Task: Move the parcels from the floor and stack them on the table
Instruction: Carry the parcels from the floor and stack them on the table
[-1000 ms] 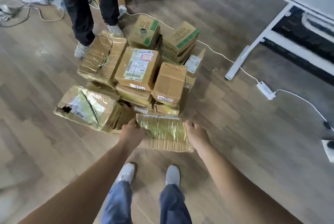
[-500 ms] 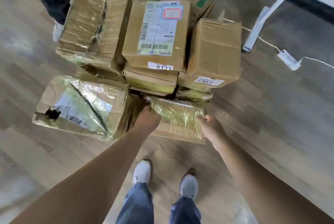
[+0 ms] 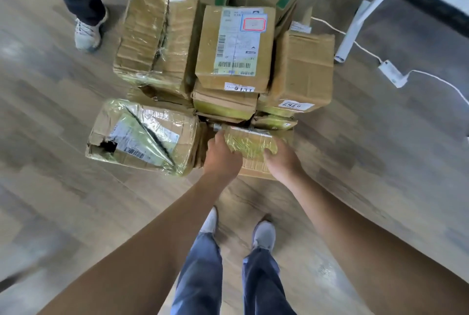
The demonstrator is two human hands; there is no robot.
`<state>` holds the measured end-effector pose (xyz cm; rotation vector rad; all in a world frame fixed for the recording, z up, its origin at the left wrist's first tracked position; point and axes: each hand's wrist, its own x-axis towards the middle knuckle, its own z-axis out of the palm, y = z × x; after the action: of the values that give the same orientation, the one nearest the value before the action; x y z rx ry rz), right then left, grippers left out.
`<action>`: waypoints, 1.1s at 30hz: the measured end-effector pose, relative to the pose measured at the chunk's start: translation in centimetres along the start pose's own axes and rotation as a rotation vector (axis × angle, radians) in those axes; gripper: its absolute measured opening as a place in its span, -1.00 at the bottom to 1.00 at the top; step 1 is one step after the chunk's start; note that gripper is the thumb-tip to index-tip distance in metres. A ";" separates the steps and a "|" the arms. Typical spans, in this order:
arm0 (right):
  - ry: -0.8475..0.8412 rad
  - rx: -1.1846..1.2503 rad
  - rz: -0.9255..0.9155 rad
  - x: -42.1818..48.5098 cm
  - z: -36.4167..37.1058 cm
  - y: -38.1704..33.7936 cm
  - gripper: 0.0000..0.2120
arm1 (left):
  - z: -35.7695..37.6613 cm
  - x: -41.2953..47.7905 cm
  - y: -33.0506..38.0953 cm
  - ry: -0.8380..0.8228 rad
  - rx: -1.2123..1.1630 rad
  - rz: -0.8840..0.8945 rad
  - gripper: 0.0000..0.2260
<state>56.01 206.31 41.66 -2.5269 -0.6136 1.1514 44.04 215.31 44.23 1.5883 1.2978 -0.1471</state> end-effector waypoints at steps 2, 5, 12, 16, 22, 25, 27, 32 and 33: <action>-0.036 0.044 -0.015 -2.1 -0.6 -2.8 -0.51 | -1.6 -2.4 1.2 0.078 -0.022 0.080 -0.46; -0.095 0.119 -0.052 -4.7 -0.9 -6.8 -0.53 | -4.5 -4.6 1.9 0.209 -0.018 0.183 -0.59; -0.223 0.173 -0.111 -7.7 1.0 -12.9 -0.52 | -12.0 -4.5 -0.8 0.419 0.199 0.112 -0.64; -0.270 0.209 -0.058 -8.0 2.7 -14.3 -0.48 | -16.1 -2.9 -3.7 0.483 0.359 -0.077 -0.36; -0.337 0.296 0.050 -7.9 5.0 -15.4 -0.41 | -19.8 -0.2 -8.4 0.266 0.153 -0.288 -0.41; -0.332 0.371 0.108 -7.3 5.8 -15.6 -0.42 | -20.2 0.4 -9.2 0.286 0.190 -0.315 -0.50; -0.302 0.400 0.153 -6.8 6.0 -15.5 -0.40 | -20.7 0.8 -9.7 0.253 0.236 -0.400 -0.50; -0.346 0.408 0.247 -5.6 5.9 -15.3 -0.48 | -20.6 1.7 -10.9 0.231 0.179 -0.459 -0.57; -0.351 0.429 0.261 -5.6 5.8 -15.3 -0.49 | -20.6 1.5 -10.8 0.236 0.142 -0.459 -0.55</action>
<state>44.34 217.35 48.16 -2.0944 -0.0869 1.6366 26.40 230.47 46.03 1.4299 1.8611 -0.3509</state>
